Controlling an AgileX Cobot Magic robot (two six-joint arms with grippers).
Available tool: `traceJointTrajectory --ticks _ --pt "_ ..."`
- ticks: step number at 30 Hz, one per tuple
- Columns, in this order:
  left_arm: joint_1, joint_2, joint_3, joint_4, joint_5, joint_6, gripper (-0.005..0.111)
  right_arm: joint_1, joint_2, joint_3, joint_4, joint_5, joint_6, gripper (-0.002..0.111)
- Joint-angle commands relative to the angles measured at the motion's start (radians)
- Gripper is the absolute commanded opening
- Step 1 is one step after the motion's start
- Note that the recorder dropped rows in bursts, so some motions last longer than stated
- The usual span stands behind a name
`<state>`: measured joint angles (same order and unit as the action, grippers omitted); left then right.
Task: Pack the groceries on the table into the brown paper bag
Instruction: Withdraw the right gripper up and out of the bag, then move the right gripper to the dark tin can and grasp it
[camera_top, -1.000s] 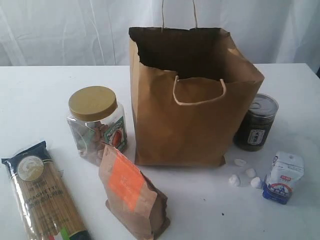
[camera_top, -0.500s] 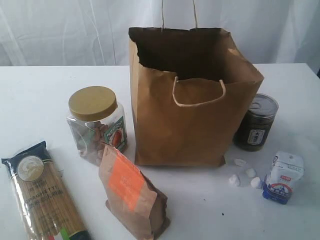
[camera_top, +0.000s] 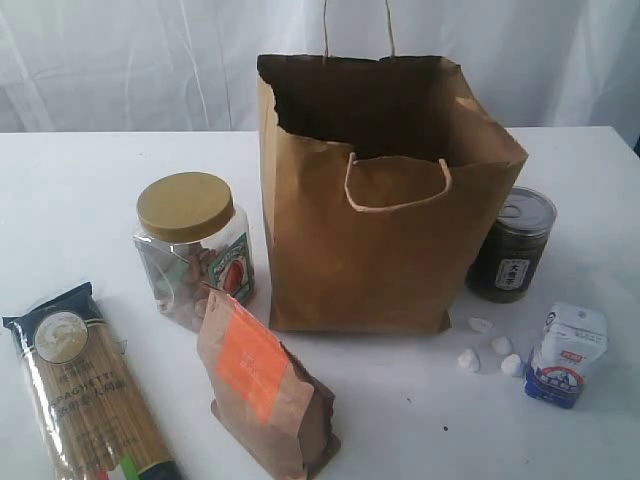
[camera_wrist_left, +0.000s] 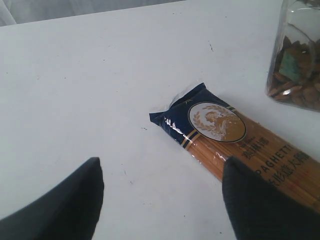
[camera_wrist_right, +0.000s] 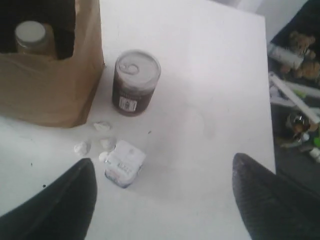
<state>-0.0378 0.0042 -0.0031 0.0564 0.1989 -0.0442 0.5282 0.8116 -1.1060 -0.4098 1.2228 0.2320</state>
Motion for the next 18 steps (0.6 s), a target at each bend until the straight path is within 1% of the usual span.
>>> traceJointTrajectory --ticks 1,7,11,13,15,18 --pt "-0.009 -0.004 0.003 0.004 -0.003 -0.002 0.070 -0.002 -0.004 0.125 -0.012 -0.035 0.157 0.070" --pt "-0.009 -0.004 0.003 0.004 -0.003 -0.002 0.070 -0.002 0.000 0.275 -0.010 -0.210 0.282 0.070" --pt "-0.009 -0.004 0.003 0.004 -0.003 -0.002 0.070 -0.002 0.011 0.343 -0.010 -0.374 0.306 0.070" --pt "-0.009 -0.004 0.003 0.004 -0.003 -0.002 0.070 -0.006 0.033 0.359 -0.010 -0.429 0.311 0.071" --pt "-0.009 -0.004 0.003 0.004 -0.003 0.000 0.070 -0.031 0.071 0.361 -0.010 -0.448 0.311 0.075" --pt "-0.009 -0.004 0.003 0.004 -0.003 0.000 0.070 -0.099 0.141 0.361 -0.006 -0.470 0.303 0.085"
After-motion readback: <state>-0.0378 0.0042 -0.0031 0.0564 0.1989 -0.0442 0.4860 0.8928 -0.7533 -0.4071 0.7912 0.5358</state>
